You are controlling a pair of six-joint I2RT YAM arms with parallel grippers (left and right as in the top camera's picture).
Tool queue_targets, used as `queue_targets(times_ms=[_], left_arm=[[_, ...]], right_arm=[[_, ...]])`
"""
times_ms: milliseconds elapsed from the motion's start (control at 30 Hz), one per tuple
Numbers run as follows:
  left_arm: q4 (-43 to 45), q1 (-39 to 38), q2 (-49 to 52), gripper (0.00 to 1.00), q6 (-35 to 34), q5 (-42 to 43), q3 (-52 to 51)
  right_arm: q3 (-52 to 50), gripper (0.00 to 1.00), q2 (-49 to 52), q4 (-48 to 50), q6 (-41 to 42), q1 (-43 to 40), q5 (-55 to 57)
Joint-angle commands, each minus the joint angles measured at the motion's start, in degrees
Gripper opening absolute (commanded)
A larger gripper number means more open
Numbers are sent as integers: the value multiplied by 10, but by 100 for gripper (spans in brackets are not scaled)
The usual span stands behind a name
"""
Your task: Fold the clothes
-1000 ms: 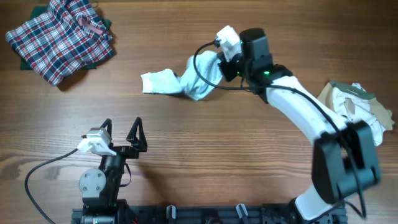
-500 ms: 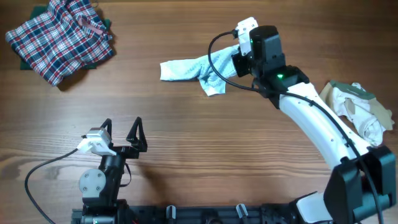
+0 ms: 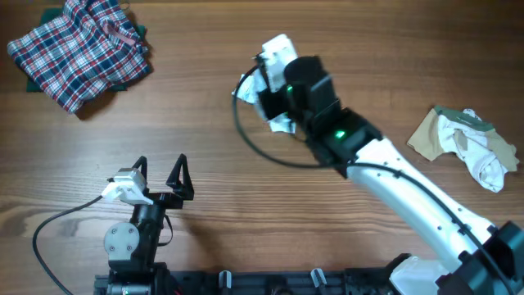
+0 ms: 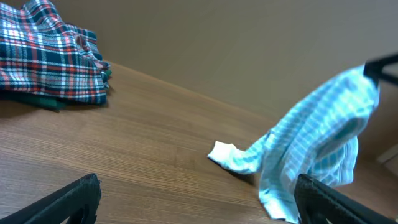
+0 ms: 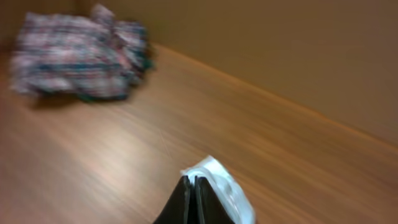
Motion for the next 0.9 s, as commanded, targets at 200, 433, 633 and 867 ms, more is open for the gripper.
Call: queue_targets(times_ms=[200, 433, 633, 867], left_arm=[[-2, -3, -3, 100, 9, -6, -3], [-2, -3, -3, 100, 9, -6, -3], [-2, -3, -3, 100, 9, -6, -3], [-2, -3, -3, 100, 9, -6, -3]], right_arm=[[14, 4, -9, 52, 54, 46, -59], [14, 4, -9, 49, 52, 45, -59], [14, 4, -9, 51, 50, 45, -59], [14, 4, -9, 43, 50, 45, -59]])
